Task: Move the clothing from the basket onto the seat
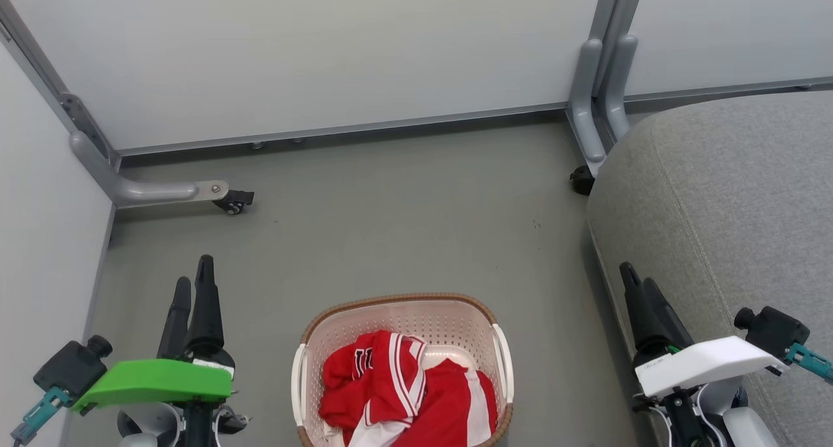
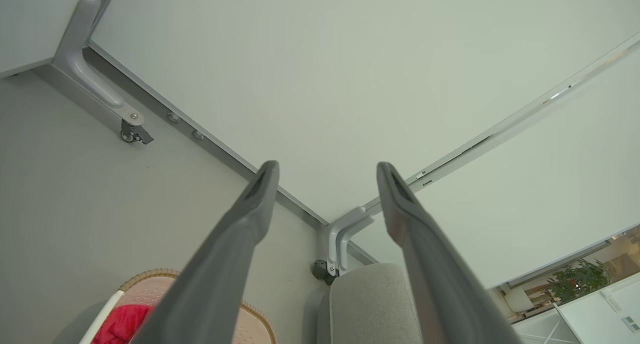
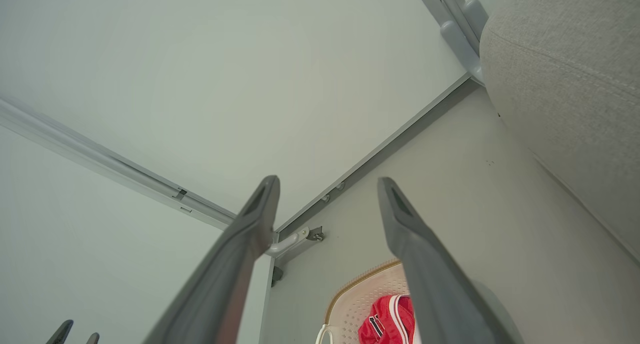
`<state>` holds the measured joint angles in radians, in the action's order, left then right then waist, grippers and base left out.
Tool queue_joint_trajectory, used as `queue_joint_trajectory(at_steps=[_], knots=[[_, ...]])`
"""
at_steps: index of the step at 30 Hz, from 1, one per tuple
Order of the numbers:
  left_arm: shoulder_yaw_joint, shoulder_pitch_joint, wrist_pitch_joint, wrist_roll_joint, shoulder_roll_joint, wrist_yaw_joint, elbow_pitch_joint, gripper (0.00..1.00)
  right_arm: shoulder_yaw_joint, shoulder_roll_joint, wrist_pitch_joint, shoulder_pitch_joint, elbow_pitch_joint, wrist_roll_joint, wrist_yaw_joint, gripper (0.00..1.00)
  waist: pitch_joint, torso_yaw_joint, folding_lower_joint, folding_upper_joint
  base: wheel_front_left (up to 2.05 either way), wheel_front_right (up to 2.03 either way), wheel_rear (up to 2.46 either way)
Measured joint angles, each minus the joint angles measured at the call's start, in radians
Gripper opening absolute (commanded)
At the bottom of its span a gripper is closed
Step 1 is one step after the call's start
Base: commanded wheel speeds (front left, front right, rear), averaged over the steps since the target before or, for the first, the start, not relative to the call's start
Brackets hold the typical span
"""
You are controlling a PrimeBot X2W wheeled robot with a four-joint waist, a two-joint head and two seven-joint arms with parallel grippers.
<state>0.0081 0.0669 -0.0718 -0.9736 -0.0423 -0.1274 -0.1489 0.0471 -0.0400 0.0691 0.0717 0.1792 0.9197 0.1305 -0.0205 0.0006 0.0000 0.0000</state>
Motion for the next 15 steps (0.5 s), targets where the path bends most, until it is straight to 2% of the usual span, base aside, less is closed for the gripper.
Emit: queue_joint_trajectory(at_steps=[15], knots=[[-0.033, -0.015, -0.047, 0.189, -0.001, 0.000, 0.009, 1.00, 0.023, -0.002, 0.049, -0.005, -0.012, -0.196, 0.000, 1.00, 0.006, 0.000, 0.0000, 0.0000, 0.00, 0.00, 0.00]])
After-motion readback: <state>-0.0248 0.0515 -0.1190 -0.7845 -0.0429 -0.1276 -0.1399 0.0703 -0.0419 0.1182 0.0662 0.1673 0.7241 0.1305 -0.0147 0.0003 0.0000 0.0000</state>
